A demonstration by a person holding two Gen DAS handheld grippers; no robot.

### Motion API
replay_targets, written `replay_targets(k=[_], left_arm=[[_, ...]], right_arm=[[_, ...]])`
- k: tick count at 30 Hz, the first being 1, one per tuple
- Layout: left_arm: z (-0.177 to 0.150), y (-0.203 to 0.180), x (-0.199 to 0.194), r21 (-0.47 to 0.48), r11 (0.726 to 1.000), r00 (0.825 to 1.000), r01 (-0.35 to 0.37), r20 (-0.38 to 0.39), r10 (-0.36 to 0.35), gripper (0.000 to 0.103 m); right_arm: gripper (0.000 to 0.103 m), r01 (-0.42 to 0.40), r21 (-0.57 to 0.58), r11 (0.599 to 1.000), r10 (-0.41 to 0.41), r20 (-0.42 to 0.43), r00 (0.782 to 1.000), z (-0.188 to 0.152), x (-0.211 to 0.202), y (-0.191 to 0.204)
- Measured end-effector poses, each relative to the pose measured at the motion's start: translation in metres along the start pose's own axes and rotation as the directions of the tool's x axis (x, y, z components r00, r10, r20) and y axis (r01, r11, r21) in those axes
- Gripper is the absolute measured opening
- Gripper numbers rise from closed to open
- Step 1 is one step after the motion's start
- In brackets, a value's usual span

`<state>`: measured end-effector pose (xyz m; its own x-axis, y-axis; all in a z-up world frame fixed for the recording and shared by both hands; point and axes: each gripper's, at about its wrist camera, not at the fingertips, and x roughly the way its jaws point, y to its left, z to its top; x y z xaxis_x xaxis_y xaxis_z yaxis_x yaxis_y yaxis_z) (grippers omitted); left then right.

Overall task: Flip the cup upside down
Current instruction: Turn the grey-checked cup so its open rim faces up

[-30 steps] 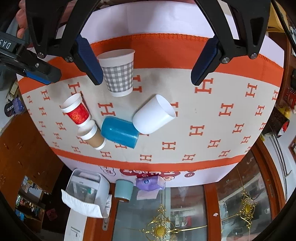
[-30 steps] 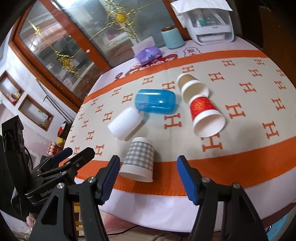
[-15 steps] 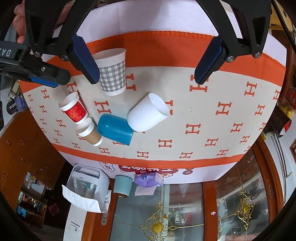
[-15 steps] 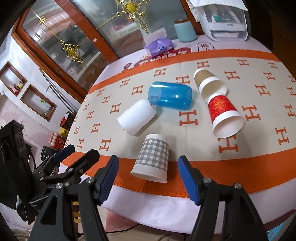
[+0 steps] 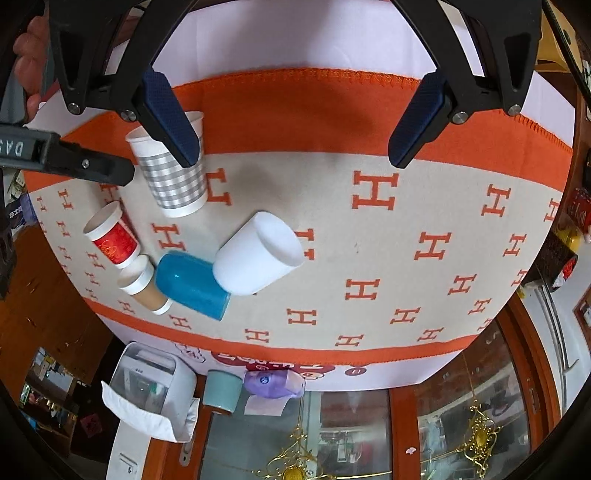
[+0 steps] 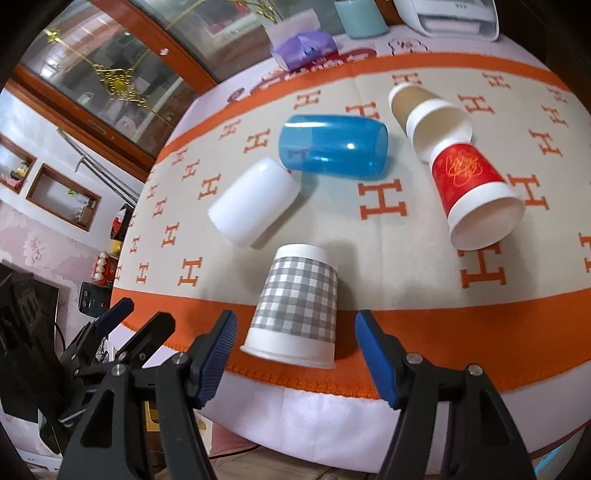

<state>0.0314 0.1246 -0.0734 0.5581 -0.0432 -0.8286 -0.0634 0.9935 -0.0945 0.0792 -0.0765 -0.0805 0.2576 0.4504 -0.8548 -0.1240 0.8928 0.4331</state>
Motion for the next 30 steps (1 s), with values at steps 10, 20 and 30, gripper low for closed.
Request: replay_targets(k=[10, 20, 30], left_arm=[[0.004, 0.007, 0.027, -0.034, 0.998, 0.997, 0.047, -0.061, -0.049, 0.101], [0.012, 0.015, 0.044, -0.101, 0.986, 0.982, 0.133, -0.119, -0.145, 0.101], [0.012, 0.013, 0.045, -0.081, 0.991, 0.987, 0.108, -0.112, -0.116, 0.101]], right_arm=[[0.066, -0.074, 0.113, 0.991, 0.088, -0.122, 0.989, 0.018, 0.032, -0.018], [0.066, -0.119, 0.152, 0.981, 0.152, -0.230, 0.961, 0.028, 0.060, -0.022], [0.060, -0.106, 0.040, 0.994, 0.110, -0.113, 0.988, 0.030, 0.037, -0.013]])
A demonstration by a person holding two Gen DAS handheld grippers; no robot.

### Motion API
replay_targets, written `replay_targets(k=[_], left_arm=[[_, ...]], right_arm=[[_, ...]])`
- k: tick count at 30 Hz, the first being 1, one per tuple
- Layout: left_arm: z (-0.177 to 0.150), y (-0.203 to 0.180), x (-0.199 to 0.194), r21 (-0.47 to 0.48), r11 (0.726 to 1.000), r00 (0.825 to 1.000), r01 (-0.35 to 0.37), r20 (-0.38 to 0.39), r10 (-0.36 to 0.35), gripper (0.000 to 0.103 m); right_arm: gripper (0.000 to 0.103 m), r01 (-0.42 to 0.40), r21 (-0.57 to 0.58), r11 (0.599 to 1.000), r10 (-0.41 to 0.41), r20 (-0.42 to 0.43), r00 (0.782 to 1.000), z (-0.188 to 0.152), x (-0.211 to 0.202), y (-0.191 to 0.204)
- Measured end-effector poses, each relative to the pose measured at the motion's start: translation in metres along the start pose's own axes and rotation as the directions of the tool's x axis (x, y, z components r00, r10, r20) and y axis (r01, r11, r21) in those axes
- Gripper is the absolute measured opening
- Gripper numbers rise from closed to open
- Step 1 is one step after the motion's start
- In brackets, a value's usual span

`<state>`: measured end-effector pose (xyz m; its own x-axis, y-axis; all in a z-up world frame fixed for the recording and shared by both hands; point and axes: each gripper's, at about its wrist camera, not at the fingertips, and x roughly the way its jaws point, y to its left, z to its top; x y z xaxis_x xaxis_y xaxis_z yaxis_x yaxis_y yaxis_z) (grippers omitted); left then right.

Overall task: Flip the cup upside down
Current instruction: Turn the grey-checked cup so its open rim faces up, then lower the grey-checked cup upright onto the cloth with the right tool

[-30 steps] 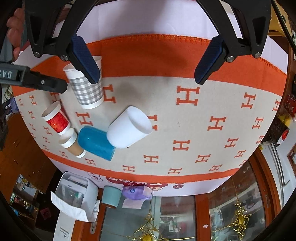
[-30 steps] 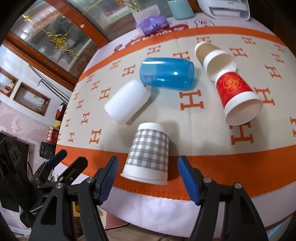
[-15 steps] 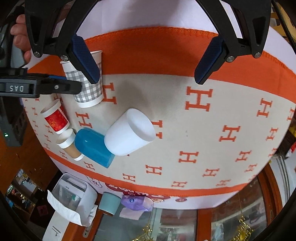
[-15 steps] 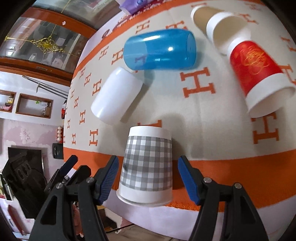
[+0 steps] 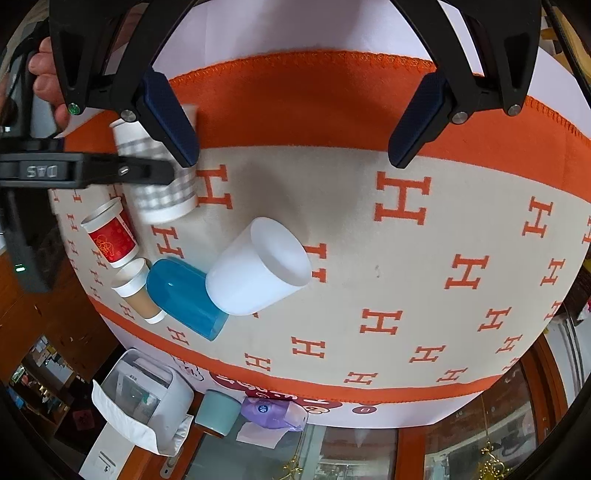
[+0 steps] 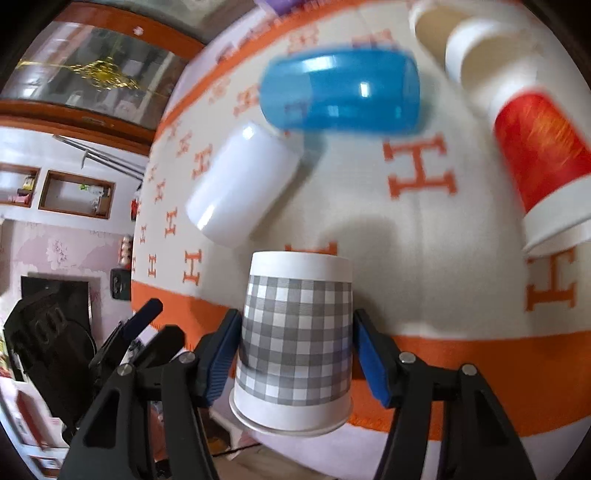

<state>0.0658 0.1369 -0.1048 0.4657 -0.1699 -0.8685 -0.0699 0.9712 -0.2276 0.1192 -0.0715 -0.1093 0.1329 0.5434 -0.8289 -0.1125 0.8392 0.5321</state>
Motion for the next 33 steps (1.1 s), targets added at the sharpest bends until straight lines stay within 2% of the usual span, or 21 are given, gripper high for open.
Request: replay_targets(k=[2, 4, 6, 9, 10, 11, 15, 18, 27, 30, 33], left_arm=[[0.001, -0.001, 0.000, 0.003, 1.000, 1.000, -0.010, 0.006, 0.010, 0.101], [0.003, -0.005, -0.003, 0.007, 1.000, 0.999, -0.027, 0.023, 0.027, 0.101], [0.005, -0.008, -0.006, 0.005, 0.999, 0.998, -0.042, 0.051, 0.042, 0.101], [0.005, -0.010, -0.010, -0.010, 0.999, 0.995, -0.053, 0.081, 0.054, 0.101], [0.003, -0.010, -0.011, -0.017, 0.998, 0.994, -0.058, 0.091, 0.059, 0.101], [0.002, -0.009, -0.012, -0.021, 0.998, 0.993, -0.060, 0.098, 0.062, 0.101], [-0.006, -0.008, -0.013, -0.031, 0.996, 0.990, -0.080, 0.114, 0.083, 0.101], [-0.011, -0.008, -0.013, -0.035, 0.996, 0.990, -0.077, 0.113, 0.081, 0.101], [-0.019, -0.020, -0.008, -0.010, 0.997, 0.991, -0.077, 0.106, 0.078, 0.101], [-0.022, -0.024, -0.008, 0.003, 0.997, 0.992, -0.078, 0.104, 0.077, 0.101], [-0.024, -0.025, -0.013, 0.003, 0.997, 0.991, -0.075, 0.114, 0.074, 0.101]], right_arm=[[0.061, 0.090, -0.069, 0.994, -0.080, 0.136, 0.987, 0.000, -0.014, 0.009], [0.061, 0.216, -0.168, 0.962, -0.159, 0.300, 0.940, -0.004, -0.021, 0.024], [0.061, 0.276, -0.226, 0.934, -0.178, 0.377, 0.909, -0.006, -0.018, 0.028], [0.061, 0.312, -0.301, 0.901, -0.169, 0.419, 0.892, -0.013, -0.003, 0.027], [0.061, 0.325, -0.330, 0.886, -0.153, 0.454, 0.878, -0.020, -0.002, 0.026], [0.061, 0.330, -0.347, 0.878, -0.143, 0.467, 0.872, -0.024, -0.003, 0.025], [0.061, 0.393, -0.437, 0.809, -0.139, 0.507, 0.851, -0.048, -0.006, 0.031], [0.061, 0.423, -0.472, 0.774, -0.141, 0.523, 0.841, -0.061, -0.005, 0.032], [0.062, 0.461, -0.493, 0.738, -0.148, 0.548, 0.823, -0.079, 0.002, 0.028], [0.065, 0.431, -0.502, 0.750, -0.126, 0.530, 0.839, -0.082, 0.002, 0.028], [0.070, 0.380, -0.482, 0.789, -0.086, 0.526, 0.846, -0.084, -0.006, 0.026]])
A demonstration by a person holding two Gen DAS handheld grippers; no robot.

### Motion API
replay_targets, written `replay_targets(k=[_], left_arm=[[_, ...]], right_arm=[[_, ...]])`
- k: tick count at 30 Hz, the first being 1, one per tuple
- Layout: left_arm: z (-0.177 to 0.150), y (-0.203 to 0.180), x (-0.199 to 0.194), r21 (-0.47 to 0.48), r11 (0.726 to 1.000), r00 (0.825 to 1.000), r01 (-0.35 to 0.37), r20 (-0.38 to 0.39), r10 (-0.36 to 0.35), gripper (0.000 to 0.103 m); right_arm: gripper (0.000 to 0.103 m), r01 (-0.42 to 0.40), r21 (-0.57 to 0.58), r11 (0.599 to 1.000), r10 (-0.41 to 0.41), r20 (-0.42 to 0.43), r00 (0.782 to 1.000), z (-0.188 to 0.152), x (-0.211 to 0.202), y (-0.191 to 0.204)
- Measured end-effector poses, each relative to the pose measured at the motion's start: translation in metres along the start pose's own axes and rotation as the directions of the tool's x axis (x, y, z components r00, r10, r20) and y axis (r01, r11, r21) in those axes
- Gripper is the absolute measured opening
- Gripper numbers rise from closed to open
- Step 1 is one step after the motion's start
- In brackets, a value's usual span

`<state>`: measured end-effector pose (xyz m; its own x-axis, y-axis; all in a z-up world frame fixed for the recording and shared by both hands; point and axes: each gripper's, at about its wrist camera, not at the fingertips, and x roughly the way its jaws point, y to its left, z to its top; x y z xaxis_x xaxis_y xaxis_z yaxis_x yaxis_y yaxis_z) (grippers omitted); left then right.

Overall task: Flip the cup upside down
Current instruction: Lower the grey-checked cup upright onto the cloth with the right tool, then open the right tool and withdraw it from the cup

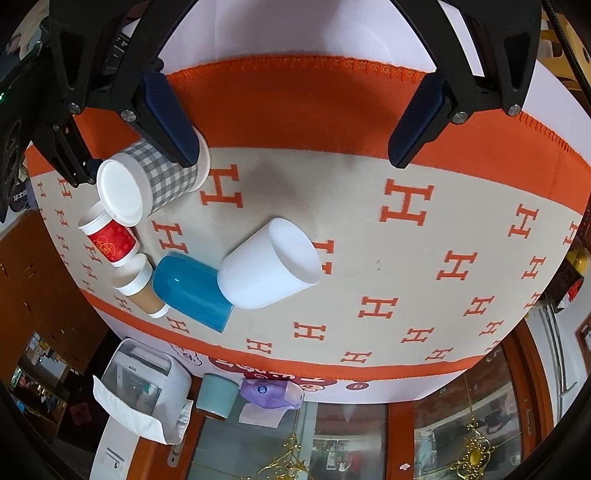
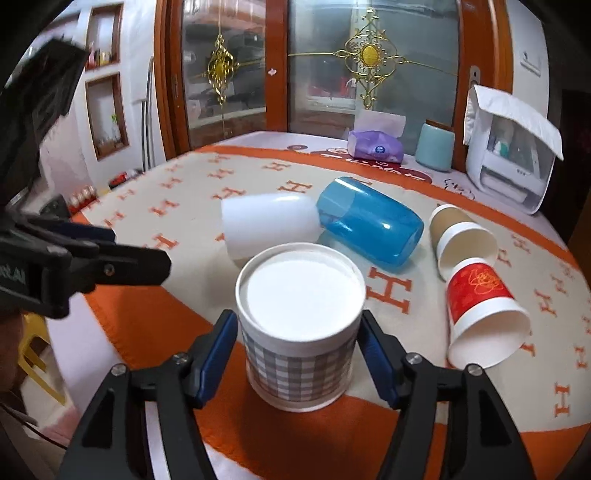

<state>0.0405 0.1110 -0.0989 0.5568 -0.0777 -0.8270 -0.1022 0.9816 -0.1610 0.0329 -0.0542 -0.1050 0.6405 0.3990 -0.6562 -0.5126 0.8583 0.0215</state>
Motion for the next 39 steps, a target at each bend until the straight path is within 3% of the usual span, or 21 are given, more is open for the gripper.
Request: replay_targets(k=[3, 12, 16, 20, 25, 30, 39], left_arm=[[0.000, 0.003, -0.004, -0.010, 1.000, 1.000, 0.000, 0.007, 0.000, 0.101], [-0.006, 0.005, -0.011, -0.025, 1.000, 1.000, -0.013, -0.012, 0.013, 0.101], [-0.008, -0.003, -0.018, -0.003, 1.000, 1.000, -0.014, -0.001, 0.014, 0.101], [-0.008, -0.014, -0.031, 0.024, 1.000, 1.000, -0.018, 0.024, 0.018, 0.101], [-0.006, -0.028, -0.052, 0.055, 0.998, 0.998, -0.026, 0.064, 0.023, 0.102], [-0.002, -0.036, -0.069, 0.074, 0.996, 0.996, -0.042, 0.080, 0.036, 0.102], [0.015, -0.055, -0.110, 0.097, 0.992, 0.986, -0.079, 0.151, 0.063, 0.102]], right_arm=[[0.076, -0.024, 0.069, 0.997, 0.023, 0.016, 1.000, 0.002, -0.010, -0.007], [0.076, -0.085, 0.207, 0.975, 0.086, 0.007, 0.996, -0.005, -0.053, -0.021], [0.076, -0.038, 0.242, 0.970, 0.045, -0.024, 0.999, -0.003, -0.067, -0.023], [0.076, -0.063, 0.285, 0.957, 0.077, -0.038, 0.996, 0.002, -0.080, -0.026], [0.076, -0.006, 0.281, 0.960, 0.027, -0.070, 0.997, 0.013, -0.095, -0.022], [0.076, 0.005, 0.315, 0.949, 0.032, -0.111, 0.993, 0.021, -0.105, -0.023], [0.076, 0.019, 0.339, 0.941, -0.019, -0.005, 1.000, 0.047, -0.143, -0.020]])
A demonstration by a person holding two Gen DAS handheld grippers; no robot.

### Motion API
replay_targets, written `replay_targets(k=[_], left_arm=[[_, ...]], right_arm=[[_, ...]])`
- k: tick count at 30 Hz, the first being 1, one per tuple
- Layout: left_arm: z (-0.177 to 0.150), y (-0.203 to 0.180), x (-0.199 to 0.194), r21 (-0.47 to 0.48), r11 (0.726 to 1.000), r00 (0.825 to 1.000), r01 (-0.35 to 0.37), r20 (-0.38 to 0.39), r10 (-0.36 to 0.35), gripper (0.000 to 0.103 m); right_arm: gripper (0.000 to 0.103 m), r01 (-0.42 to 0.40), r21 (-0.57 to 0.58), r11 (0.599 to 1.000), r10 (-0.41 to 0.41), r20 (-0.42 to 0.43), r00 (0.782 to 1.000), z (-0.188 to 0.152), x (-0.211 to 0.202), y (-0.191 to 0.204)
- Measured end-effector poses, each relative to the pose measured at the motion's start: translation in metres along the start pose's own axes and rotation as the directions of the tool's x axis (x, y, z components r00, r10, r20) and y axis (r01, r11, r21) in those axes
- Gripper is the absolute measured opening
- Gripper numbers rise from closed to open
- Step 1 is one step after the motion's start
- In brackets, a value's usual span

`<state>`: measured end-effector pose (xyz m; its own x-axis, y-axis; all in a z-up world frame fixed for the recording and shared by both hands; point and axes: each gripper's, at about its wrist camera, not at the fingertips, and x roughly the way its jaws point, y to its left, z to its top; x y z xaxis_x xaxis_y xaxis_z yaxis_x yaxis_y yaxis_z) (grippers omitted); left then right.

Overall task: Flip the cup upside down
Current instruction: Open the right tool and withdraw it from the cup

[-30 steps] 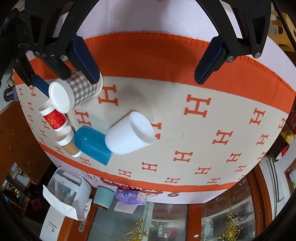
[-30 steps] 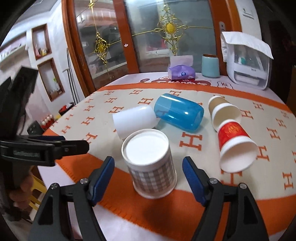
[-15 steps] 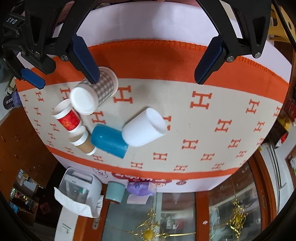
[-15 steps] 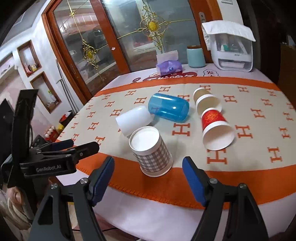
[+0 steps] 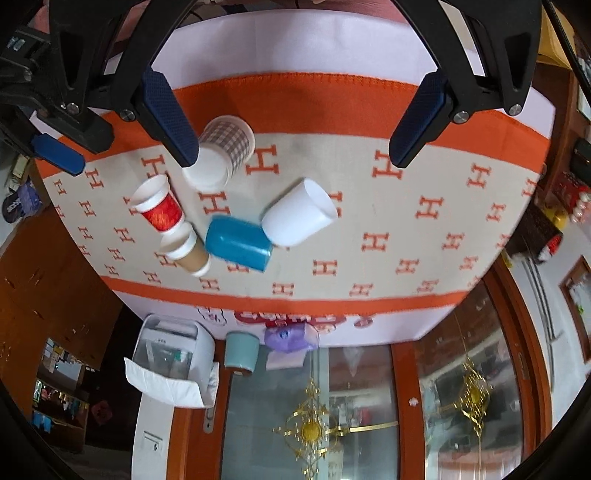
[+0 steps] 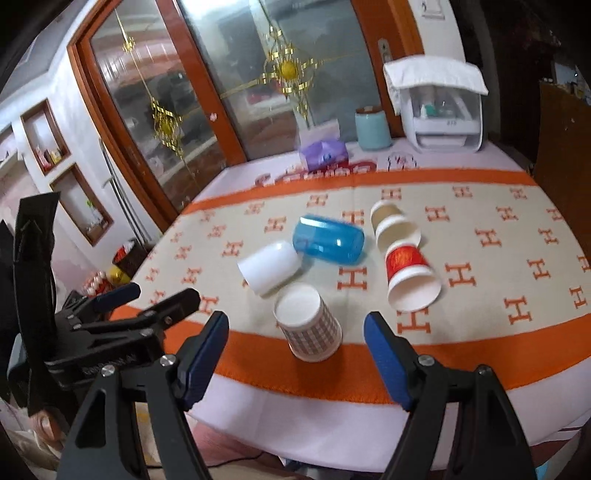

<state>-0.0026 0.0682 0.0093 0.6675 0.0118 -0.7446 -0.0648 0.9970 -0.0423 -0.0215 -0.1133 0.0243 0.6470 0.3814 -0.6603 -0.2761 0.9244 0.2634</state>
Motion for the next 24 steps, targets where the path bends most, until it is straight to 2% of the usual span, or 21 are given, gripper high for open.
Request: replay_targets(k=[3, 7, 13, 24], left_arm=[[0.008, -0.006, -0.013, 0.012, 1.000, 0.999, -0.027, 0.031, 0.027, 0.102], [0.013, -0.013, -0.022, 0.017, 1.000, 0.998, -0.015, 0.059, 0.014, 0.102], [0.015, -0.017, -0.025, -0.003, 0.999, 0.995, -0.048, 0.088, 0.048, 0.102], [0.013, -0.019, -0.017, -0.023, 0.997, 0.995, -0.068, 0.075, 0.070, 0.102]], right_arm=[[0.076, 0.035, -0.010, 0.999, -0.034, 0.054, 0.998, 0.006, -0.010, 0.004], [0.076, 0.040, -0.015, 0.999, -0.038, 0.083, 0.996, 0.011, -0.016, 0.005], [0.076, 0.044, -0.017, 0.999, -0.042, 0.081, 0.996, 0.014, -0.013, 0.006], [0.076, 0.046, 0.003, 0.999, -0.046, 0.065, 0.997, 0.011, -0.010, 0.003]])
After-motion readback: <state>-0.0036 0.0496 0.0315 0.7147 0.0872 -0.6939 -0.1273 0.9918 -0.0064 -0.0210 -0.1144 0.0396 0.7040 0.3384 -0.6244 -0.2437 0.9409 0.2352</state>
